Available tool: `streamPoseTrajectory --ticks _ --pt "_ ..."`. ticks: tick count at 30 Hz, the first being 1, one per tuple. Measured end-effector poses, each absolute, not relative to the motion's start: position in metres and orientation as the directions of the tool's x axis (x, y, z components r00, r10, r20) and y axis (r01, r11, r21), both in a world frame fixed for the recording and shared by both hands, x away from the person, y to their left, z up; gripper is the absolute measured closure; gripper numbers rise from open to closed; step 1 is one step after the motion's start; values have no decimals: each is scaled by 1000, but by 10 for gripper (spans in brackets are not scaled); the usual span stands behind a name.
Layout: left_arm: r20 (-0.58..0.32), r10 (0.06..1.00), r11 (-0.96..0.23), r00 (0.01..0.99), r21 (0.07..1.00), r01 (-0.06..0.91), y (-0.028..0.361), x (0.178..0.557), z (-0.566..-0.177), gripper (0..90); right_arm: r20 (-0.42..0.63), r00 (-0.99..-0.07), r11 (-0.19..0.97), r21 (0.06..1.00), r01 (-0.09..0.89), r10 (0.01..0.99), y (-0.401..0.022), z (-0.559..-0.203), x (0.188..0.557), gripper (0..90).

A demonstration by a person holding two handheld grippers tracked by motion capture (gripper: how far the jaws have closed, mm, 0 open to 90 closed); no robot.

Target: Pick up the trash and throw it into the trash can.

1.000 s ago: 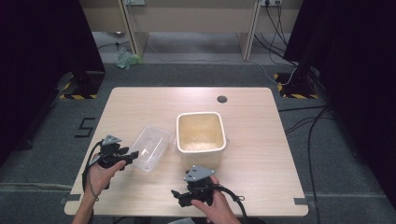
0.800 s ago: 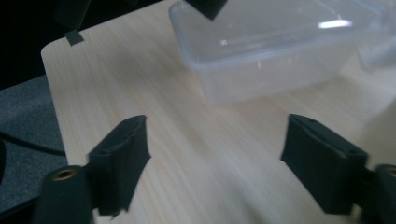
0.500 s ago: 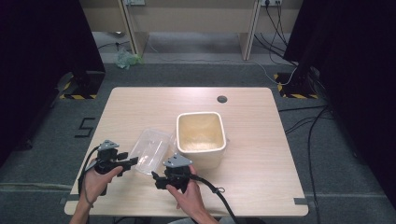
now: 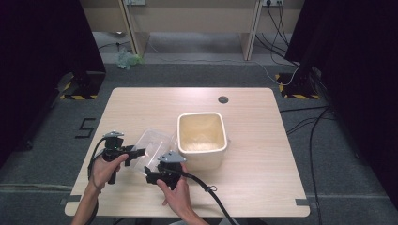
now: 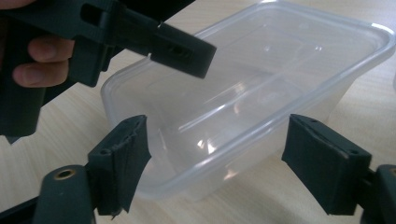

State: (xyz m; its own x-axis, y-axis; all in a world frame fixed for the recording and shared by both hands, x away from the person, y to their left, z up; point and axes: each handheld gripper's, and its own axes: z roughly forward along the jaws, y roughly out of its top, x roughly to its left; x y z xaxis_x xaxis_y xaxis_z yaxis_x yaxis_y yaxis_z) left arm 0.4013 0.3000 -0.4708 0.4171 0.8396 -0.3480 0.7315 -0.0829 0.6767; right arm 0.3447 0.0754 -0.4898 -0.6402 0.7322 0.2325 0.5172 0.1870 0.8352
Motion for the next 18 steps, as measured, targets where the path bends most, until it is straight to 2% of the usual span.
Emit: streamPoseTrajectory --ticks 4,12,14,18 --pt "-378 835 -61 399 658 750 307 397 -470 459 219 -643 189 844 502 734 77 -490 345 229" --pt "-411 820 -36 399 657 753 314 384 -473 483 190 -666 195 867 458 722 77 -486 343 251" --pt "-416 814 -39 405 656 753 319 378 -473 490 177 -676 205 871 445 716 76 -487 341 295" --pt "-412 814 -47 409 656 753 322 372 -472 489 193 -668 201 862 466 719 75 -489 342 323"
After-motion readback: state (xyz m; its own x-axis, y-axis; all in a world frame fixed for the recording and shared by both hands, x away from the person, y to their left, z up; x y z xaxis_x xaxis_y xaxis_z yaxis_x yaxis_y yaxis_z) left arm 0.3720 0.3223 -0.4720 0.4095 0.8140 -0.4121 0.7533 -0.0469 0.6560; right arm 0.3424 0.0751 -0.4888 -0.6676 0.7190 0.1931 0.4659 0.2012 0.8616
